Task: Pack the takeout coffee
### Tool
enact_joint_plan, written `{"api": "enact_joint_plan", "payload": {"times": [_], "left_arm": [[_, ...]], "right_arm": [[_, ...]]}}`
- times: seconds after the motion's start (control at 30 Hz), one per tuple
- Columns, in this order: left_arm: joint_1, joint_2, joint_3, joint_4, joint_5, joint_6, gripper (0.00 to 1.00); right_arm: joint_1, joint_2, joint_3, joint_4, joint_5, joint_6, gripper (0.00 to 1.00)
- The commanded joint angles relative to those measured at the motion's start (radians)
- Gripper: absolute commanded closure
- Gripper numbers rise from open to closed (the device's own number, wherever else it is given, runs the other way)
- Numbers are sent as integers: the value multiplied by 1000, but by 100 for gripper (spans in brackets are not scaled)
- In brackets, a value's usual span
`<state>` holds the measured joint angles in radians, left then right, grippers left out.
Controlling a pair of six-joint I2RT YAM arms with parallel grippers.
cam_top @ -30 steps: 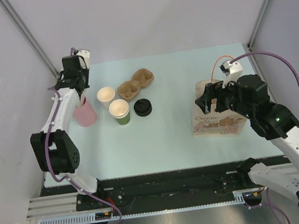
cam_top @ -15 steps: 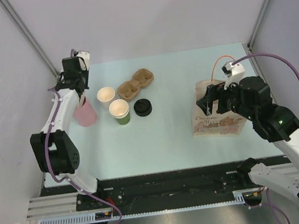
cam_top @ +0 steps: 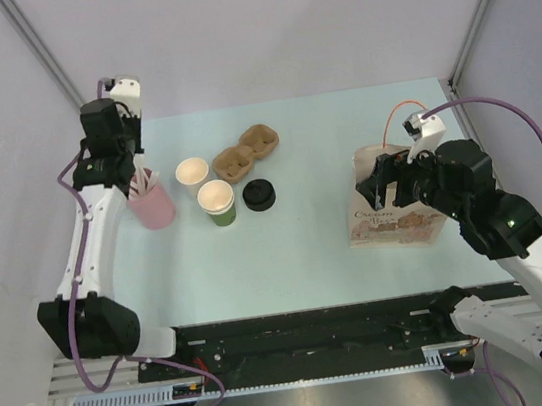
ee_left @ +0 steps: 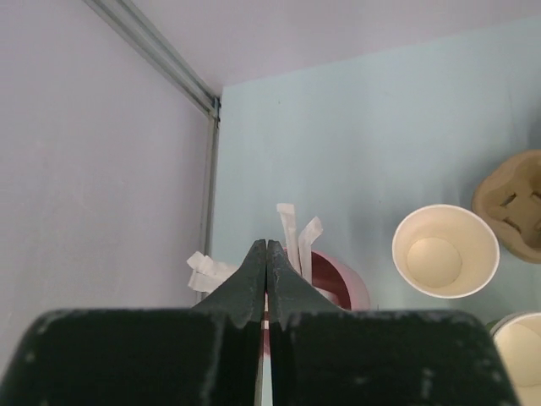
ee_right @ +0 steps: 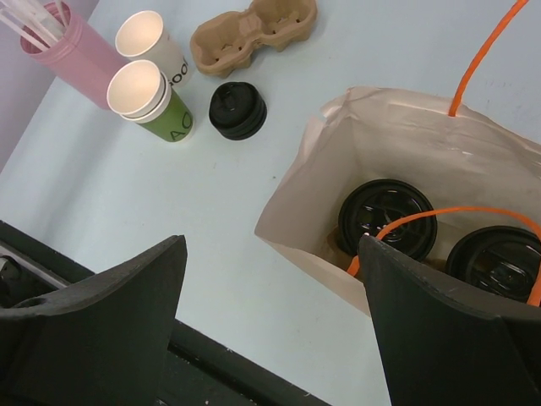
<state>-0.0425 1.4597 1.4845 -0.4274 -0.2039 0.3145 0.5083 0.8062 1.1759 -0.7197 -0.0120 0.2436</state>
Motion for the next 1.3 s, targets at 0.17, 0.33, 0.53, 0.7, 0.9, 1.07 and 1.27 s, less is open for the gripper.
{"api": "enact_joint_plan", "payload": {"times": [0.17, 0.33, 0.53, 0.7, 0.9, 1.07, 1.27], "left_arm": [[6, -226, 138, -46, 121, -49, 100], [-25, -225, 308, -218, 265, -77, 100], [-140, -240, 399, -373, 426, -74, 100], [-212, -243, 402, -444, 590, -95, 100], [-261, -248, 361, -465, 707, -161, 100], [-284, -256, 361, -470, 744, -187, 100], [-298, -257, 350, -473, 742, -192, 100]], "right_arm": [[50, -19, 8, 149, -54, 5, 13], [200, 77, 34, 299, 9, -81, 13], [502, 252, 145, 491, 156, -338, 5], [575, 439, 237, 646, 153, -395, 0], [576, 631, 410, 617, 123, -391, 0], [558, 729, 491, 599, 86, -372, 4], [530, 784, 524, 595, 23, -337, 57]]}}
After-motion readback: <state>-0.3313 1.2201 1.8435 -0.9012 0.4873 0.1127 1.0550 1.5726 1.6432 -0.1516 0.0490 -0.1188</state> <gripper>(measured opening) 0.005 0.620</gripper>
